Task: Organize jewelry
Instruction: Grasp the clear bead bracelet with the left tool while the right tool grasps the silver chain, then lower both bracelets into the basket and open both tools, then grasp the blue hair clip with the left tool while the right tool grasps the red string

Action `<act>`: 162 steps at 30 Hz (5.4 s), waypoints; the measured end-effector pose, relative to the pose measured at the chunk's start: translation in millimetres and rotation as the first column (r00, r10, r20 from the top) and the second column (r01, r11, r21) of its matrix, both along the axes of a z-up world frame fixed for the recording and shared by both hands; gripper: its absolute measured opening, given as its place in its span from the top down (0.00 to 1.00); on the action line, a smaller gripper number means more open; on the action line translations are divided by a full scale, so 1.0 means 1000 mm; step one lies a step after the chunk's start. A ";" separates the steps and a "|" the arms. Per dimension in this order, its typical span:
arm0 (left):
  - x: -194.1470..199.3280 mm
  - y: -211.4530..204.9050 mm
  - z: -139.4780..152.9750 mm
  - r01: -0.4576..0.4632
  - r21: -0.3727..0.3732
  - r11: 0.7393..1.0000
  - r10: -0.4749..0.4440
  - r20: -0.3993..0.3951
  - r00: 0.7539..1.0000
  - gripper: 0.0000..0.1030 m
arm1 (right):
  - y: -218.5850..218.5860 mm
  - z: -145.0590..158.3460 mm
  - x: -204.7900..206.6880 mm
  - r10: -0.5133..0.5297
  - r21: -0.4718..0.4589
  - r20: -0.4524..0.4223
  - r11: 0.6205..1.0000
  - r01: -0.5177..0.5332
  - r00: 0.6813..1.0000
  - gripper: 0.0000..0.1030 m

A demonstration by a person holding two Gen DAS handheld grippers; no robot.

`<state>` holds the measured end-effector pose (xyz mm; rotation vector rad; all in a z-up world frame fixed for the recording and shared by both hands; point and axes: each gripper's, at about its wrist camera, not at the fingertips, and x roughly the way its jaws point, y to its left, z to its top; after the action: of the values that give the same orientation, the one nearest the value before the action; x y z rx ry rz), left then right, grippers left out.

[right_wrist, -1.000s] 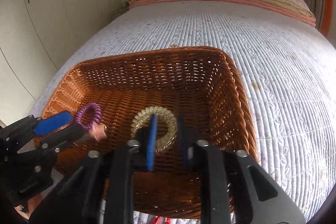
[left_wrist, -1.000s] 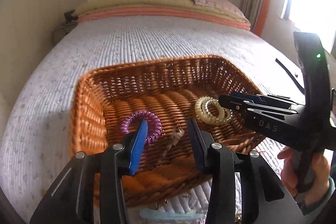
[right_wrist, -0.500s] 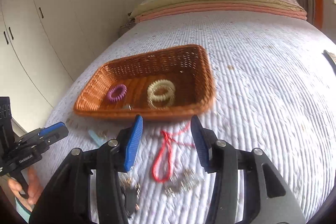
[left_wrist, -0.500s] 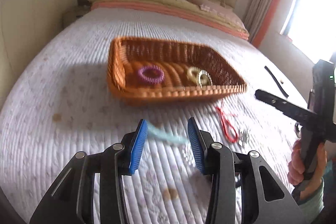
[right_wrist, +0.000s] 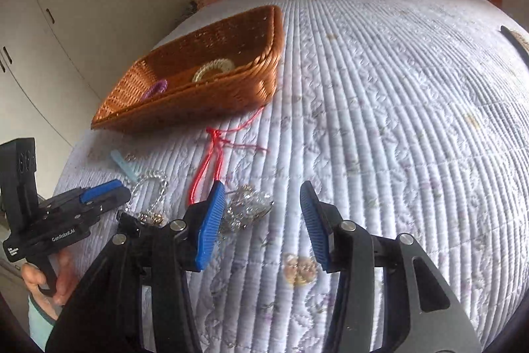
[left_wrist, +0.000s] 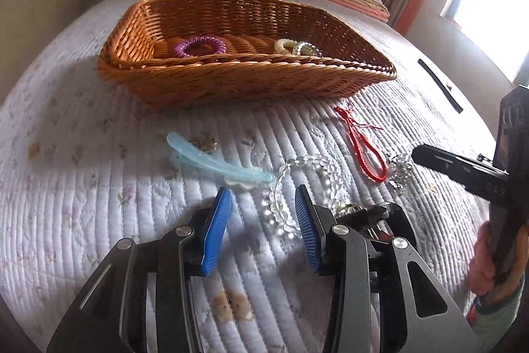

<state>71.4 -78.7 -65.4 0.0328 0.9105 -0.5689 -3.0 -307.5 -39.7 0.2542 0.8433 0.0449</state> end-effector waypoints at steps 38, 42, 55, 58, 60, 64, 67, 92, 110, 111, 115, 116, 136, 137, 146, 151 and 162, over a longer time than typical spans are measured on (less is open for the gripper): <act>-0.044 0.017 0.029 -0.012 -0.039 0.999 0.019 0.179 0.984 0.94 | 0.032 0.020 -0.021 0.050 -0.108 0.136 0.994 -0.035 0.989 0.93; -0.051 0.025 0.046 0.002 -0.104 0.995 0.019 0.197 0.980 0.94 | 0.035 0.031 -0.027 0.063 -0.104 0.176 0.994 -0.045 0.982 0.93; -0.043 0.023 0.123 0.040 -0.128 0.991 0.006 0.344 0.939 0.94 | 0.049 0.101 -0.041 0.092 -0.111 0.314 0.992 -0.060 0.945 0.93; -0.027 0.018 0.143 0.044 -0.134 0.990 0.010 0.382 0.924 0.94 | 0.054 0.124 -0.031 0.103 -0.133 0.353 0.989 -0.059 0.930 0.93; -0.014 0.015 0.150 0.052 -0.141 0.989 0.008 0.390 0.921 0.94 | 0.057 0.136 -0.019 0.108 -0.150 0.377 0.987 -0.055 0.920 0.93; 0.020 0.004 0.149 0.055 -0.157 0.986 0.009 0.378 0.926 0.94 | 0.061 0.143 0.022 0.121 -0.148 0.383 0.987 -0.069 0.916 0.93; 0.051 -0.007 0.134 0.036 -0.150 0.988 0.017 0.339 0.940 0.94 | 0.063 0.133 0.055 0.125 -0.152 0.355 0.986 -0.074 0.927 0.93; 0.062 0.023 0.101 -0.032 -0.136 0.990 0.061 0.214 0.975 0.56 | 0.050 0.082 0.097 0.103 -0.148 0.193 0.986 -0.075 0.976 0.61; -0.015 0.066 0.072 -0.135 -0.147 0.980 0.150 0.095 0.984 0.56 | 0.052 0.066 0.000 0.075 -0.131 0.183 0.990 -0.052 0.980 0.61; -0.010 0.066 0.063 -0.149 -0.142 0.979 0.159 0.059 0.986 0.56 | 0.048 0.056 0.007 0.061 -0.118 0.157 0.992 -0.043 0.986 0.61; 0.013 0.063 0.032 -0.207 -0.139 0.968 0.199 -0.071 0.977 0.58 | 0.041 0.018 0.028 0.026 -0.089 0.059 0.996 -0.021 0.998 0.61; 0.020 0.061 0.026 -0.224 -0.140 0.965 0.212 -0.094 0.973 0.58 | 0.039 0.009 0.032 0.026 -0.074 0.042 0.997 -0.023 0.999 0.61; 0.034 -0.009 0.002 -0.237 0.184 0.954 0.227 0.075 0.971 0.61 | 0.043 -0.006 0.035 0.023 -0.088 0.031 0.996 -0.020 0.999 0.61; 0.032 -0.009 0.003 -0.217 0.193 0.957 0.205 0.082 0.975 0.62 | 0.045 -0.007 0.037 0.024 -0.090 0.032 0.996 -0.021 0.999 0.61; 0.007 0.029 0.007 -0.056 0.197 0.979 0.041 0.080 0.996 0.76 | 0.045 -0.008 0.037 0.024 -0.088 0.029 0.996 -0.021 0.999 0.61; 0.004 0.042 0.007 -0.053 0.162 0.985 0.043 0.064 0.997 0.76 | 0.044 -0.009 0.038 0.023 -0.082 0.033 0.996 -0.021 0.999 0.61; 0.011 0.032 0.002 -0.085 0.135 0.987 0.073 0.096 0.993 0.75 | 0.049 -0.008 0.041 0.035 -0.115 0.029 0.993 -0.031 0.999 0.61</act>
<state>82.2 -46.3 -63.2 0.1466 0.8576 -0.4261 37.7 -258.4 -48.0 0.1315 0.8161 0.0314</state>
